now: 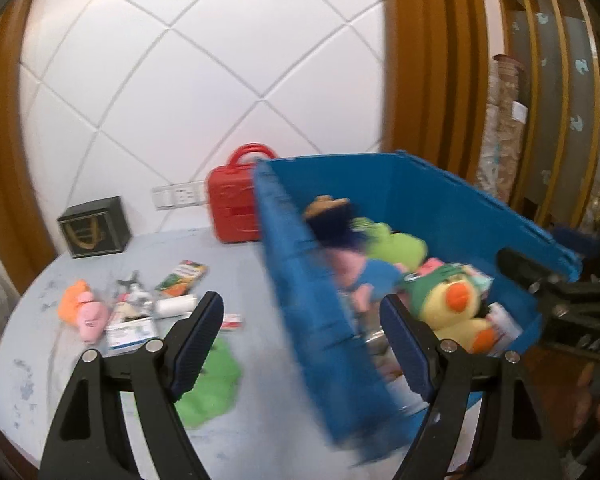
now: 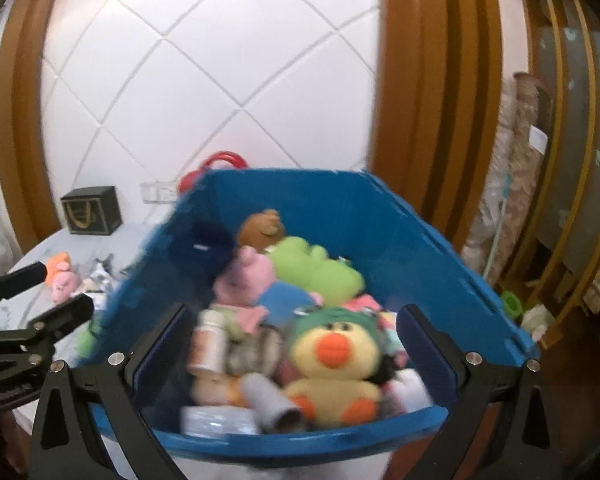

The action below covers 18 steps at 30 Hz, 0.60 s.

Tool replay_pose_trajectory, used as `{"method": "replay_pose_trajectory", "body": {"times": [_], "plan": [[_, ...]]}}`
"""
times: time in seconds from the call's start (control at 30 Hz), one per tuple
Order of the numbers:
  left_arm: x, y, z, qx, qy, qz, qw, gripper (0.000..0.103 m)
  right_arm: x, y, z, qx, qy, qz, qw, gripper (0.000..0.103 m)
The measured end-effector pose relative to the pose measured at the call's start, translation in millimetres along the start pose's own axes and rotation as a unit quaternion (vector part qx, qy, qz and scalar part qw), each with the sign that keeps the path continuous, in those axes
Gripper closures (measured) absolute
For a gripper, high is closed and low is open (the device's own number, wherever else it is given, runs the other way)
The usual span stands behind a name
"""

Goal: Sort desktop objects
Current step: 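Withdraw both tools from the crate back over the table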

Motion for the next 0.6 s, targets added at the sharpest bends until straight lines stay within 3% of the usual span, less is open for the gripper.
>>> {"method": "replay_pose_trajectory", "body": {"times": [0.37, 0.6], "plan": [[-25.5, 203.8, -47.9, -0.037, 0.027, 0.05, 0.9977, 0.023, -13.8, 180.2, 4.3, -0.009, -0.01, 0.038, 0.999, 0.0], [-16.2, 274.8, -77.2, -0.049, 0.051, 0.062, 0.9955, 0.022, 6.7, 243.6, -11.0, -0.026, 0.028, 0.046, 0.998, 0.0]]}}
Point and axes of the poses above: each gripper's, at about its wrist camera, not at the fingertips, and x roughly the way its jaws point, y to its left, z to its top, the point moved 8 cm from there along x, roughly the way its jaws point, and after that the axes turned 9 degrees about y, right-handed, at the moved point
